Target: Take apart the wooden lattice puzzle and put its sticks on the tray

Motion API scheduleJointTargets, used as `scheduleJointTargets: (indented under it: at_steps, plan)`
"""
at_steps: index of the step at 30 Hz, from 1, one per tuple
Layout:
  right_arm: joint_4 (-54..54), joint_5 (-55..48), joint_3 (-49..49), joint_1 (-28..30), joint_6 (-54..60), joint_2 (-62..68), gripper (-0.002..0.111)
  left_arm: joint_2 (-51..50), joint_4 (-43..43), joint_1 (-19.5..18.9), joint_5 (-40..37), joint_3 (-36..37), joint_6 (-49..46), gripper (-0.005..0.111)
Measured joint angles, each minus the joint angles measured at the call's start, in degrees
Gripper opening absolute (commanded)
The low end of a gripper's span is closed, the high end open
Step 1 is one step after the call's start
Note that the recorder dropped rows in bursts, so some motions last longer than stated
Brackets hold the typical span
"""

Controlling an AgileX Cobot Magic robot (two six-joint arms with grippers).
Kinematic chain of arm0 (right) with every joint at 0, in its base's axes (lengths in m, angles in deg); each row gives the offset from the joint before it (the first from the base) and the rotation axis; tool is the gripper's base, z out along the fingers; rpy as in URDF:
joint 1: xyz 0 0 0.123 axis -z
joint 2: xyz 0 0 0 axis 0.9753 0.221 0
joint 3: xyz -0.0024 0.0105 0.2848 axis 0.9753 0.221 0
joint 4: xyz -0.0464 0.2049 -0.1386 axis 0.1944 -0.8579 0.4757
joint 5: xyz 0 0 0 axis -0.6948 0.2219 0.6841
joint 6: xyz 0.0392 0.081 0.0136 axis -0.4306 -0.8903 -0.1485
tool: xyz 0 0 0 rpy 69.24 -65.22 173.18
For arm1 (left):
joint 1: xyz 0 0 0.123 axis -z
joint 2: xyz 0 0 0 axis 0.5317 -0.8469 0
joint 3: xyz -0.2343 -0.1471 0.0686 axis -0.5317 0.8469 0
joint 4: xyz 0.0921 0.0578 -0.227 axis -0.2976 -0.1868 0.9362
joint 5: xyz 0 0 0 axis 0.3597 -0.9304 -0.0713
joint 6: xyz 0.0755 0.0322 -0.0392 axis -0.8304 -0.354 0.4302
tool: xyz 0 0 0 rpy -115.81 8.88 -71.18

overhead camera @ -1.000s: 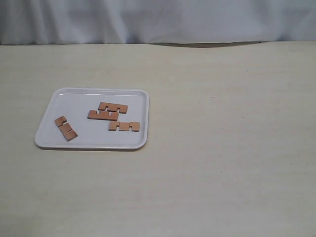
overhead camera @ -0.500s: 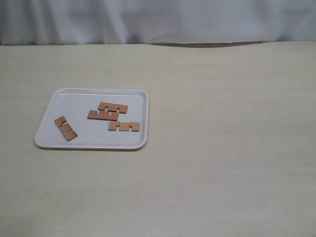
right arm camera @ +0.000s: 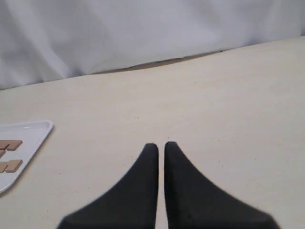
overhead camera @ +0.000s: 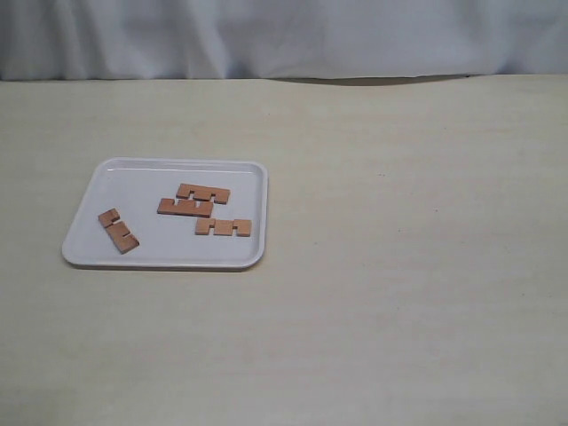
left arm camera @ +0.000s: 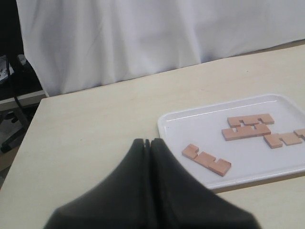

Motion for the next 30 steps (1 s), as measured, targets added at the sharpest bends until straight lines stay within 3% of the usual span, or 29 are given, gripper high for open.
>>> scheduleJointTargets:
  at_steps: [30]
  plan:
    - [-3.0, 0.2, 0.0, 0.0, 0.0, 0.0, 0.004, 0.0, 0.0, 0.0, 0.0, 0.0, 0.0, 0.0]
